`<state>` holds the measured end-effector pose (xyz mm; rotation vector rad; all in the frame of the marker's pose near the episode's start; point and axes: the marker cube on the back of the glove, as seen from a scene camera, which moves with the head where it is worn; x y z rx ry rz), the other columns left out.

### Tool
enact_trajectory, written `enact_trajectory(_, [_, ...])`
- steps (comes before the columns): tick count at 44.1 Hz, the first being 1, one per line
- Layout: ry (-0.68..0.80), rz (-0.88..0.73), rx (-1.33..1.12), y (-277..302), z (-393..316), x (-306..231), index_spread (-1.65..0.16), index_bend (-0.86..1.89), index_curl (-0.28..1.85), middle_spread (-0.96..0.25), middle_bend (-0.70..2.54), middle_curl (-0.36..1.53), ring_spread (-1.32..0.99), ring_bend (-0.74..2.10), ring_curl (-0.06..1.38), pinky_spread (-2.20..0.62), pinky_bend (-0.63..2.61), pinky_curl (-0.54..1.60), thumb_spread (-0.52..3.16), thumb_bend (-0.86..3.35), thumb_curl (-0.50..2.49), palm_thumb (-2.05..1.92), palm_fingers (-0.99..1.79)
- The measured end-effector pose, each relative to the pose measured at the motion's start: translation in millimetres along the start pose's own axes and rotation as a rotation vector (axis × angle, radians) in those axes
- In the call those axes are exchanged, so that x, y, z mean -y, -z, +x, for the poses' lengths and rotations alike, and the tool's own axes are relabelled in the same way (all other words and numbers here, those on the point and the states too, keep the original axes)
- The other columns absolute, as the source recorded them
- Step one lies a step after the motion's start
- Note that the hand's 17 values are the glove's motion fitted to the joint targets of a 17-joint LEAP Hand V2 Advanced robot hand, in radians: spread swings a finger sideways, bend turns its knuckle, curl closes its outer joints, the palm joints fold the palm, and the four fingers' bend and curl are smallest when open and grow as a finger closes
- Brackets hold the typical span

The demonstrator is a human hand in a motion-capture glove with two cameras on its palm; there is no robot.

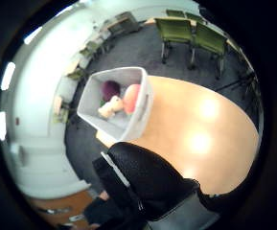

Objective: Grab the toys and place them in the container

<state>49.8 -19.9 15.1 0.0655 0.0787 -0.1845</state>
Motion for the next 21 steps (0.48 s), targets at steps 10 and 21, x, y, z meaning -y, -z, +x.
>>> enact_trajectory(10, [-0.095,-0.011,0.053,-15.8,68.2,-43.4,-0.21,0.12,0.53,-0.06,0.24,0.45,-0.27,0.39,0.28,-0.12,0.63,0.29,0.97,-0.12,0.23,-0.17,-0.12])
enact_trajectory(21, [-0.126,-0.025,0.087,-29.2,92.9,-66.4,-0.20,0.14,0.47,-0.06,0.20,0.44,-0.27,0.31,0.27,-0.11,0.55,0.29,0.96,-0.12,0.18,-0.16,-0.10])
